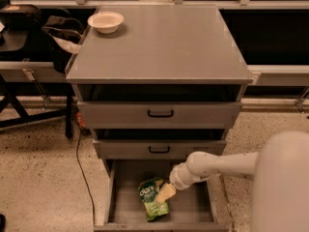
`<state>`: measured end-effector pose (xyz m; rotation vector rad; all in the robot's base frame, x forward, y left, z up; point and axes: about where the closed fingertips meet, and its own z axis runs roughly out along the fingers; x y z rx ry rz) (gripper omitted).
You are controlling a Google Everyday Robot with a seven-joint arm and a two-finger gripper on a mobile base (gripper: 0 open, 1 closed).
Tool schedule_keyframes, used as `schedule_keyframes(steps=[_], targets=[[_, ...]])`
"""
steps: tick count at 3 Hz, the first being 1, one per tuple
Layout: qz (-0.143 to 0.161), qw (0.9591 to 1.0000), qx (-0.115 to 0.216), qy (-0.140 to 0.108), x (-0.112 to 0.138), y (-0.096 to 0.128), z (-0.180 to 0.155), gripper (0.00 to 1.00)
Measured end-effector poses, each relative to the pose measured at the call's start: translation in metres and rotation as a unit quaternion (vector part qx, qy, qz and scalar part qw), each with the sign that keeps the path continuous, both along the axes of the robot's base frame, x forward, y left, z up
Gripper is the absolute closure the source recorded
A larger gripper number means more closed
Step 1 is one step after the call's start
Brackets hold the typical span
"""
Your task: Pick green rice chip bag from bottom drawer and place on counter
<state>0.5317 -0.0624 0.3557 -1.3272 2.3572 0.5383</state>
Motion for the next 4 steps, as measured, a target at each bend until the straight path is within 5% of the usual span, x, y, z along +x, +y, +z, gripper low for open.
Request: schedule_keyframes(steps=[1, 4], targets=[[-0.03, 0.9988, -0.038, 0.001, 0.009, 0.009, -0.025, 0.0], [0.001, 0.9995, 0.001, 0.031, 0.008, 0.012, -0.054, 0.0]])
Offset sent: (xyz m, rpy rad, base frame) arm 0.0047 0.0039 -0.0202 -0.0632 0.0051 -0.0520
